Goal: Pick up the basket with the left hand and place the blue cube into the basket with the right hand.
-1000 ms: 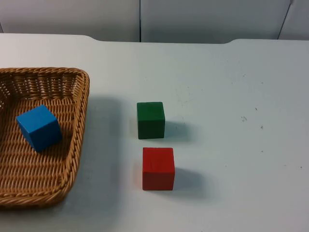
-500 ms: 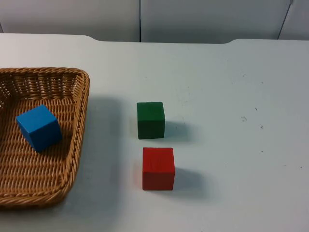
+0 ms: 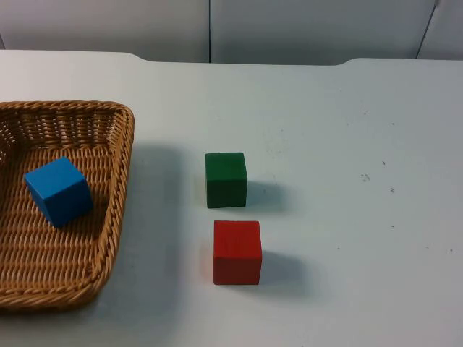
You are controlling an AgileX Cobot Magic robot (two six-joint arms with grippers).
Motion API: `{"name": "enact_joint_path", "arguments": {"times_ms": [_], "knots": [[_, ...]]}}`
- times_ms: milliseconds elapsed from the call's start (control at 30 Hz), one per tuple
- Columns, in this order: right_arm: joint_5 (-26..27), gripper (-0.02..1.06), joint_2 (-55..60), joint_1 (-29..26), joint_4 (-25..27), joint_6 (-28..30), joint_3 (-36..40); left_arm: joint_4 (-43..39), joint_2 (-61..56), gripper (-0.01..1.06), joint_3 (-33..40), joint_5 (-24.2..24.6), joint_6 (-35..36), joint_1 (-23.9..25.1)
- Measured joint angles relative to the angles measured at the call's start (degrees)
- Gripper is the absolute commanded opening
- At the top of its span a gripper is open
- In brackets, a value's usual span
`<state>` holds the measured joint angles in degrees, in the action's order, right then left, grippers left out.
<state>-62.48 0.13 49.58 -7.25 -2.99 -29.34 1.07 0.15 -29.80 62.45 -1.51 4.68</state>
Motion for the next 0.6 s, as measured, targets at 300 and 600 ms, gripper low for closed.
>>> {"name": "enact_joint_path", "arguments": {"times_ms": [300, 600], "knots": [[0.00, 1.05, 0.00, 0.00, 1.44, 1.63, 0.00, 0.00, 0.00, 1.05, 0.00, 0.00, 0.00, 0.00], [0.00, 1.05, 0.00, 0.00, 1.55, 1.85, 0.00, -0.02, 0.00, 1.05, 0.00, 0.00, 0.00, 0.00]]}}
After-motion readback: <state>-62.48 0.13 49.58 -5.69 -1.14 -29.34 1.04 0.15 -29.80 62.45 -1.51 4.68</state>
